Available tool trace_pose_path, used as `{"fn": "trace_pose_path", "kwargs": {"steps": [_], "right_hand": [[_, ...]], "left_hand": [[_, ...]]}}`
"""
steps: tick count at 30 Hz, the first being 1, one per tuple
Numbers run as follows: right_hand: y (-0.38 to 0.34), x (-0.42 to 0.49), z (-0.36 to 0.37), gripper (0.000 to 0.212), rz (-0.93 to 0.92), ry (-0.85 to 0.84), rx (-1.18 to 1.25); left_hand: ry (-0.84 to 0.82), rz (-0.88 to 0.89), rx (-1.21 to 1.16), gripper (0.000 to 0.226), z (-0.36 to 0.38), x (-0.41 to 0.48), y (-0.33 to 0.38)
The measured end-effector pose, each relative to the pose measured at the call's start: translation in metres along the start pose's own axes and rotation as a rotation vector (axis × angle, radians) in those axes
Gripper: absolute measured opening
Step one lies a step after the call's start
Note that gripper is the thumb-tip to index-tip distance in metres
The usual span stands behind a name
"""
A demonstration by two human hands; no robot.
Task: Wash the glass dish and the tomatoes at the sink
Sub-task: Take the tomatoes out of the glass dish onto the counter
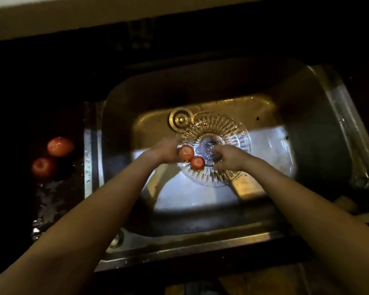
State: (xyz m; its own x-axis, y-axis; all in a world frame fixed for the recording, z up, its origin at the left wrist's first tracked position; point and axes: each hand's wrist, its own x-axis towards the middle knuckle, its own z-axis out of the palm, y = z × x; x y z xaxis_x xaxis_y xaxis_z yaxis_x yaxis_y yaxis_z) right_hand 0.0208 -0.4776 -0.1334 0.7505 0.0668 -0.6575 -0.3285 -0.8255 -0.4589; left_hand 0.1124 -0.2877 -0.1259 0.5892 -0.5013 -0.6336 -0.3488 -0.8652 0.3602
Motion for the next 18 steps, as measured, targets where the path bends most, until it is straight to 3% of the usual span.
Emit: {"fn": "trace_pose_path", "kwargs": {"steps": [8, 18], "right_hand": [[-0.004, 0.024, 0.043, 0.064, -0.070, 0.141, -0.040], [-0.009, 0.029, 0.045, 0.049, -0.104, 0.183, -0.007]], "left_hand": [[0.101, 0.019, -0.038, 0.065, 0.032, 0.024, -0.007], [0.150, 0.029, -0.094, 0.065, 0.034, 0.024, -0.007]]}}
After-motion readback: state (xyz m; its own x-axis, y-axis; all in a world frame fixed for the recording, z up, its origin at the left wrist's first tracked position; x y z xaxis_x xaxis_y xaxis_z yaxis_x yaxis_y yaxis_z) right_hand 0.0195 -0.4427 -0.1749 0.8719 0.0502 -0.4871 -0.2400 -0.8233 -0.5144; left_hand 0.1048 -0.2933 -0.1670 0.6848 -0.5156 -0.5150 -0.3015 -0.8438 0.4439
